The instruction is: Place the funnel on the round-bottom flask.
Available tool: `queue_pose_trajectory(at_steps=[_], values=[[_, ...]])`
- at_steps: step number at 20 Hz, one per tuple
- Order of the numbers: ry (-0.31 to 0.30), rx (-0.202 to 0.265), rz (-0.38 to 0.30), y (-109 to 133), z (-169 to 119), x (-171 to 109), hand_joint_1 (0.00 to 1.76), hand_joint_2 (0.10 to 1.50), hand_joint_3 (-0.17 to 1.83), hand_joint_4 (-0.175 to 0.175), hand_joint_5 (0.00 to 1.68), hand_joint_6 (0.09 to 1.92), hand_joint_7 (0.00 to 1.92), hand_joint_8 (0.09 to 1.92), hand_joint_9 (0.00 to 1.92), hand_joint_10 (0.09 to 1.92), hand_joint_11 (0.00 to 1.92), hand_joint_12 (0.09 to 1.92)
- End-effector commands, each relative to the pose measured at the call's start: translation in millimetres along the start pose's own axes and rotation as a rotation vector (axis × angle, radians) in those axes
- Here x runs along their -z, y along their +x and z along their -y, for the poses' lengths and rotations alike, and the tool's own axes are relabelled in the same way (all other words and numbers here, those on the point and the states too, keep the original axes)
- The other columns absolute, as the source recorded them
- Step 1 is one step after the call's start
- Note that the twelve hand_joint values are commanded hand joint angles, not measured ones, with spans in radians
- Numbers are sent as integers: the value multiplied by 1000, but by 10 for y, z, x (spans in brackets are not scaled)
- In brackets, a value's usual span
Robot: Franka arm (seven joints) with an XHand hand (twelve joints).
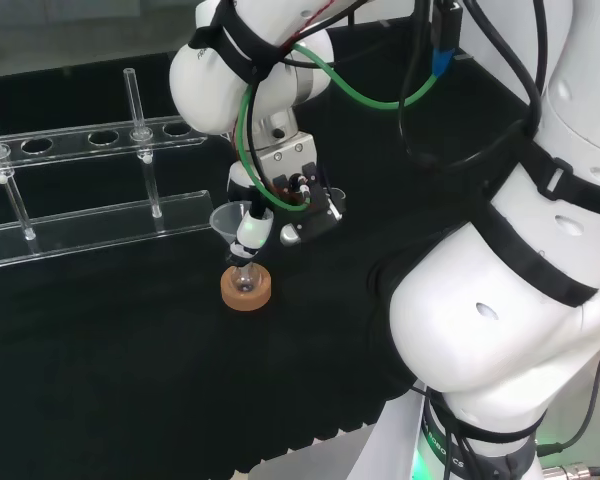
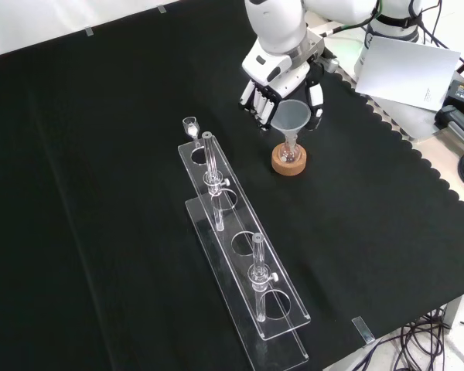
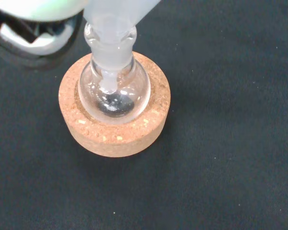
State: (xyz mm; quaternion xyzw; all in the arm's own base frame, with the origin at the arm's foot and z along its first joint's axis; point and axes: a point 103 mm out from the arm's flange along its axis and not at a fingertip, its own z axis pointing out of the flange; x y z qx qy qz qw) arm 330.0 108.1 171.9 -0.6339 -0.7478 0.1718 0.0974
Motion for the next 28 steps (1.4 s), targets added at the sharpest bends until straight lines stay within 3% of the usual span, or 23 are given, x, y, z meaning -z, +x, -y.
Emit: queue_pose_trajectory(at_steps=[1,7,12,22,28], values=[[3,3,-1,5,38,-44,866,513,600,42,752,530,984,415,1000,239,448,1329],[0,16,8,0,134,-64,806,503,565,51,557,300,763,383,806,236,375,1370],[-3,24,9,21,183,-54,753,524,472,45,542,87,595,428,643,392,324,1392],[-11,42,3,116,186,17,723,531,441,35,480,87,524,442,569,479,311,1406],[-10,86,-4,173,237,138,550,555,277,27,136,87,192,467,215,662,72,1508]])
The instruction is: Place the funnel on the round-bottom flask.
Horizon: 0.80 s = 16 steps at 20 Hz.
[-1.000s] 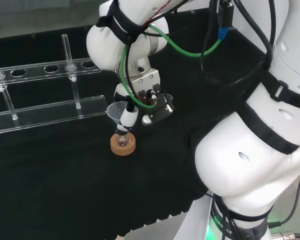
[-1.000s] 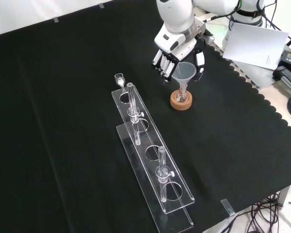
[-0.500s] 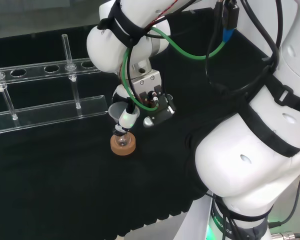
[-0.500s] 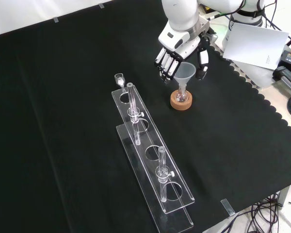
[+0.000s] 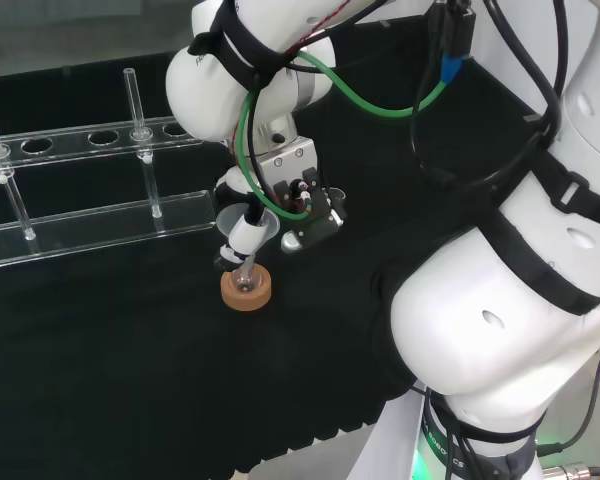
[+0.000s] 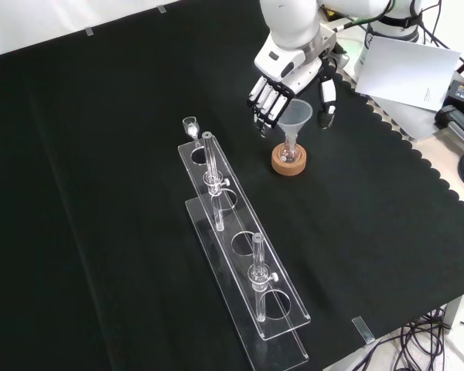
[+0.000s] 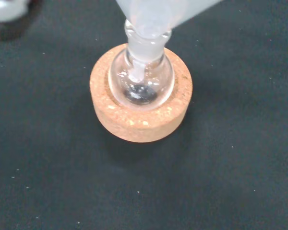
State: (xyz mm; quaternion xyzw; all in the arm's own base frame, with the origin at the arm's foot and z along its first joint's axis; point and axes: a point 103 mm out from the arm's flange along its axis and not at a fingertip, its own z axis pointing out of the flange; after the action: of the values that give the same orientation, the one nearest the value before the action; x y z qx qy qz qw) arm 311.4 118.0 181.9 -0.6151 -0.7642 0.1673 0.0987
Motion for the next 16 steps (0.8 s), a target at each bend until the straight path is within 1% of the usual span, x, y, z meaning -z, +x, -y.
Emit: queue_pose_trajectory(at_steps=[1,3,6,9,10,12,16], values=[[-14,47,-1,66,69,161,527,556,249,26,83,87,131,464,148,684,37,1481],[-31,55,-5,68,116,286,487,558,197,25,22,87,38,441,43,652,8,1362],[-63,67,-19,49,181,461,450,567,146,24,1,87,3,376,4,558,0,1271],[-108,70,-26,-28,229,708,409,581,94,25,0,87,0,234,0,284,0,1067],[-122,70,-24,-51,245,782,400,586,81,26,0,87,0,209,0,228,0,1021],[-150,70,-19,-98,266,912,389,592,69,26,0,87,0,189,0,181,0,979],[-180,60,-3,-240,187,1086,387,603,57,27,0,87,0,183,0,192,0,984]])
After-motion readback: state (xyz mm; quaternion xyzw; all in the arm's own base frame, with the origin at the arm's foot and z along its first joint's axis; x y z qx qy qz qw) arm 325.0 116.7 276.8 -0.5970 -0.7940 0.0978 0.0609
